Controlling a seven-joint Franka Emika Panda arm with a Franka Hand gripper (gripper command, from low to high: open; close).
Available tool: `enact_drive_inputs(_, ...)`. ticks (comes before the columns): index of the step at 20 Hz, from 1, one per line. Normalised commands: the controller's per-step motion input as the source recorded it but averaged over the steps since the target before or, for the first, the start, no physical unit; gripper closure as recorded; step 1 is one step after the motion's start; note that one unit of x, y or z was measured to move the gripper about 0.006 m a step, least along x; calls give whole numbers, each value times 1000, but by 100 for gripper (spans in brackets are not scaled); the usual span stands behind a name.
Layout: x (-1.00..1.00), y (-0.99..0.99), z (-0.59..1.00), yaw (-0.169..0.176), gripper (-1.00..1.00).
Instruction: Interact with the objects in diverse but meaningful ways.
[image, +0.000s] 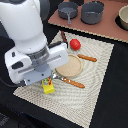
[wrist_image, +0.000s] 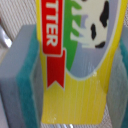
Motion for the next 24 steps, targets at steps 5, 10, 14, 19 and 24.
enact_drive_inputs(5, 963, -150, -2, -32, 100)
enact_drive_inputs(10, 322, -29, 7, -37, -100)
enact_drive_inputs(14, 190, -10, 301, -32, -100)
enact_drive_inputs(19, 291, 0, 707, -47, -100)
enact_drive_inputs(24, 126, 107, 704, -10, -100)
